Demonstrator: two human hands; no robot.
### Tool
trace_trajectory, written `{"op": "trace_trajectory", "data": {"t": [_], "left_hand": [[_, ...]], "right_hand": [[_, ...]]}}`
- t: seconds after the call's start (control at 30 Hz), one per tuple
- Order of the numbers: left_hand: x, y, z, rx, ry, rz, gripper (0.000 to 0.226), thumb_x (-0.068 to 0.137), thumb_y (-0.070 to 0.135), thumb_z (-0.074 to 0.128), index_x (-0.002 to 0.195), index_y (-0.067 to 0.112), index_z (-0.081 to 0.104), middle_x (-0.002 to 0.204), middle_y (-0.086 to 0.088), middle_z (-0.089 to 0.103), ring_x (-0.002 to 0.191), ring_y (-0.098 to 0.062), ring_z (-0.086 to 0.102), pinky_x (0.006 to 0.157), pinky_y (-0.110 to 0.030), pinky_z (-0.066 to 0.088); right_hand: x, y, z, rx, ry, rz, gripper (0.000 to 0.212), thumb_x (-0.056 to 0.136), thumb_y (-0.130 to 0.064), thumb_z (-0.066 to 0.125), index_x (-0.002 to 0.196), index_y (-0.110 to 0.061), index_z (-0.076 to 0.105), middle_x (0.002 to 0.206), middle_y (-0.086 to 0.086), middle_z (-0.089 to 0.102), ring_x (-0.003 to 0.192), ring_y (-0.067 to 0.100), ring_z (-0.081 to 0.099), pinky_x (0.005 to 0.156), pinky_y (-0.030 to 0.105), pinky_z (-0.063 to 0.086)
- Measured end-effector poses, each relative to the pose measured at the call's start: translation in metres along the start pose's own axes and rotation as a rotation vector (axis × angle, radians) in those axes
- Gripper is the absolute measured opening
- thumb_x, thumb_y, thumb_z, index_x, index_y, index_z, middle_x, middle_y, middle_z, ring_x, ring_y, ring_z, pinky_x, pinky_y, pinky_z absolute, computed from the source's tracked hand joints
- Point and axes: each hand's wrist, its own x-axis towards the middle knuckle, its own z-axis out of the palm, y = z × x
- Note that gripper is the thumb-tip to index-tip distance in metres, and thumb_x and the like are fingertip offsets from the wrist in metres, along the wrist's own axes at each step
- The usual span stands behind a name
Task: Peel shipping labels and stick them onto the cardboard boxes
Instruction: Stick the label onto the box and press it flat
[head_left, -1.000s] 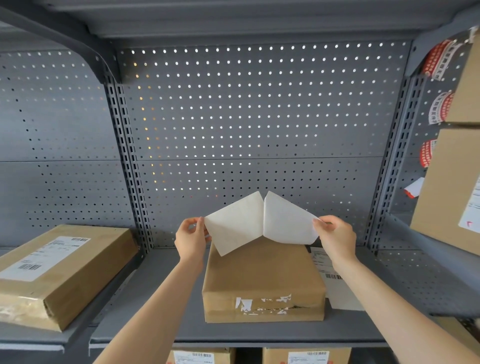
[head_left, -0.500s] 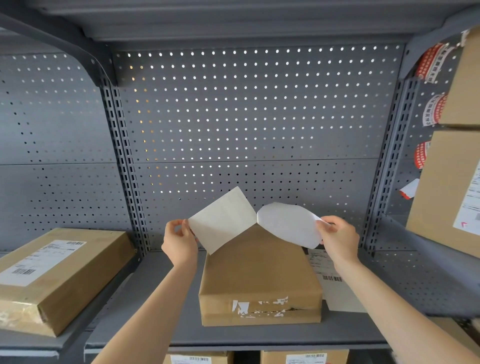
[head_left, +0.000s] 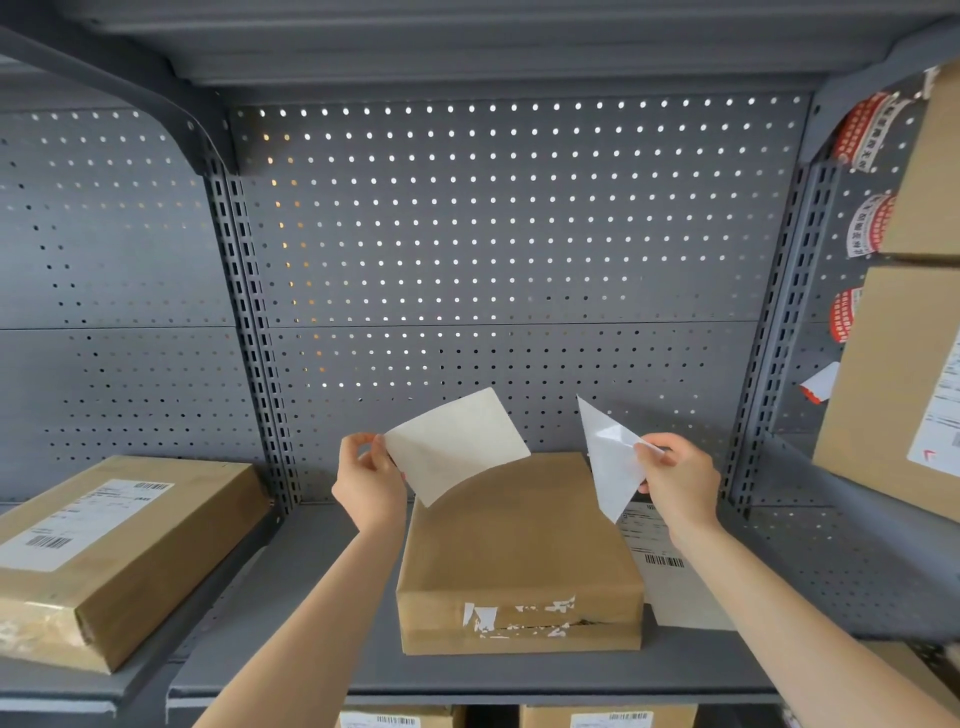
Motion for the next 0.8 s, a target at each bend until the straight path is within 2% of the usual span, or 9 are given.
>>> {"op": "trace_trajectory", "data": {"t": [0.13, 0.2, 0.37, 0.47, 0.57, 0.7, 0.8], "left_hand": [[-0.009, 0.002, 0.008, -0.013, -0.053, 0.002, 0.011, 0.098, 0.018, 0.048, 0.090, 0.015, 0.055, 0.063, 0.002, 0.063, 0.052, -0.015, 0.057, 0.066, -0.033, 0.052], [-0.014, 0.003, 0.012, -0.016, -0.087, -0.006, 0.011, 0.097, 0.019, 0.048, 0.090, 0.016, 0.055, 0.066, -0.001, 0.064, 0.054, -0.019, 0.059, 0.064, -0.030, 0.049], [-0.026, 0.007, 0.025, 0.007, -0.163, -0.003, 0.010, 0.097, 0.021, 0.050, 0.091, 0.017, 0.057, 0.073, 0.001, 0.065, 0.056, -0.020, 0.062, 0.059, -0.027, 0.050], [-0.034, 0.010, 0.033, 0.042, -0.198, 0.013, 0.013, 0.095, 0.023, 0.051, 0.089, 0.015, 0.059, 0.068, 0.004, 0.062, 0.055, -0.016, 0.059, 0.056, -0.026, 0.047], [-0.041, 0.011, 0.044, 0.041, -0.233, -0.026, 0.015, 0.092, 0.027, 0.052, 0.085, 0.016, 0.061, 0.058, 0.005, 0.055, 0.049, -0.015, 0.050, 0.052, -0.026, 0.040], [-0.053, 0.012, 0.058, 0.034, -0.276, -0.046, 0.013, 0.091, 0.026, 0.053, 0.083, 0.018, 0.061, 0.063, -0.002, 0.057, 0.050, -0.015, 0.048, 0.055, -0.026, 0.043], [-0.062, 0.011, 0.069, 0.027, -0.307, -0.036, 0.014, 0.092, 0.025, 0.054, 0.083, 0.016, 0.060, 0.067, -0.005, 0.059, 0.053, -0.017, 0.050, 0.052, -0.026, 0.043]], "right_hand": [[0.002, 0.000, -0.002, 0.008, 0.011, -0.013, 0.014, 0.085, -0.007, 0.054, 0.088, -0.013, 0.067, 0.078, 0.006, 0.068, 0.062, 0.020, 0.063, 0.060, 0.036, 0.056], [0.003, 0.001, -0.004, 0.011, 0.015, -0.009, 0.014, 0.086, -0.008, 0.055, 0.088, -0.015, 0.067, 0.077, 0.006, 0.068, 0.060, 0.019, 0.063, 0.065, 0.040, 0.057], [0.007, 0.004, -0.014, 0.007, 0.033, -0.018, 0.012, 0.086, -0.008, 0.056, 0.088, -0.013, 0.067, 0.081, 0.008, 0.069, 0.067, 0.025, 0.064, 0.054, 0.029, 0.053], [0.009, 0.008, -0.020, -0.016, 0.047, -0.021, 0.013, 0.085, -0.008, 0.056, 0.089, -0.012, 0.068, 0.081, 0.009, 0.069, 0.068, 0.024, 0.064, 0.057, 0.034, 0.057], [0.010, 0.012, -0.029, -0.028, 0.053, -0.025, 0.014, 0.085, -0.007, 0.056, 0.091, -0.009, 0.068, 0.083, 0.009, 0.069, 0.073, 0.025, 0.065, 0.053, 0.031, 0.055], [0.011, 0.017, -0.041, -0.062, 0.053, -0.050, 0.011, 0.086, -0.009, 0.057, 0.091, -0.009, 0.067, 0.084, 0.007, 0.065, 0.079, 0.024, 0.063, 0.061, 0.041, 0.059], [0.012, 0.023, -0.049, -0.085, 0.044, -0.051, 0.010, 0.087, -0.010, 0.057, 0.089, -0.010, 0.066, 0.085, 0.007, 0.065, 0.080, 0.024, 0.063, 0.062, 0.042, 0.060]]}}
